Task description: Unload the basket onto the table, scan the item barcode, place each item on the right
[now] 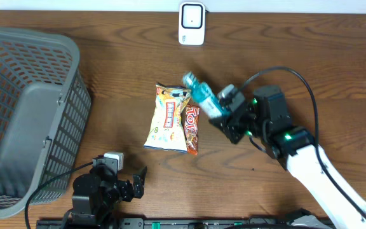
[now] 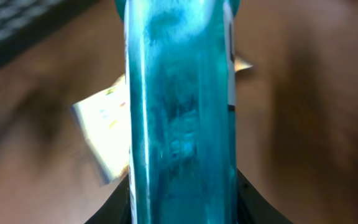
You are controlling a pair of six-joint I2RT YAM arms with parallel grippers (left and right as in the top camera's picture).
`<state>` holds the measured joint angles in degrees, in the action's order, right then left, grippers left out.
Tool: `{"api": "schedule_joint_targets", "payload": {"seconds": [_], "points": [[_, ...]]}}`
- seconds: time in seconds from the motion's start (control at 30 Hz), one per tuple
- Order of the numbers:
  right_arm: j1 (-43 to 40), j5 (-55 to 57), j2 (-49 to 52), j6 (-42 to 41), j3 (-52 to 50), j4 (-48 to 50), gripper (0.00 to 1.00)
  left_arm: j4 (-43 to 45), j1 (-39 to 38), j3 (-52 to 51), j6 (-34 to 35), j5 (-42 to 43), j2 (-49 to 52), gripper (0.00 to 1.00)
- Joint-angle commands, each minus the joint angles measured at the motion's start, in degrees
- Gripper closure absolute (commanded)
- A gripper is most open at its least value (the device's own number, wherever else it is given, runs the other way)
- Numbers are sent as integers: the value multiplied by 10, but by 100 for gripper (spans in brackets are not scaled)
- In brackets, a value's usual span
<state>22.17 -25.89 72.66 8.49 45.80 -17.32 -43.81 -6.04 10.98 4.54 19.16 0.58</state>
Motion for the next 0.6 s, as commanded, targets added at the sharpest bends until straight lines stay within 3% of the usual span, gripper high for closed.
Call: {"api": "schedule_joint_targets", "payload": {"seconds": [0.0, 0.2, 0.57], "points": [[-2, 101, 52, -51, 19, 91, 99, -26, 2, -2, -1, 2, -3, 0], [-2, 190, 138, -45, 71, 184, 98, -26, 2, -2, -1, 2, -3, 0], [3, 188, 338, 93, 320, 120, 97, -26, 2, -2, -1, 2, -3, 0]]}}
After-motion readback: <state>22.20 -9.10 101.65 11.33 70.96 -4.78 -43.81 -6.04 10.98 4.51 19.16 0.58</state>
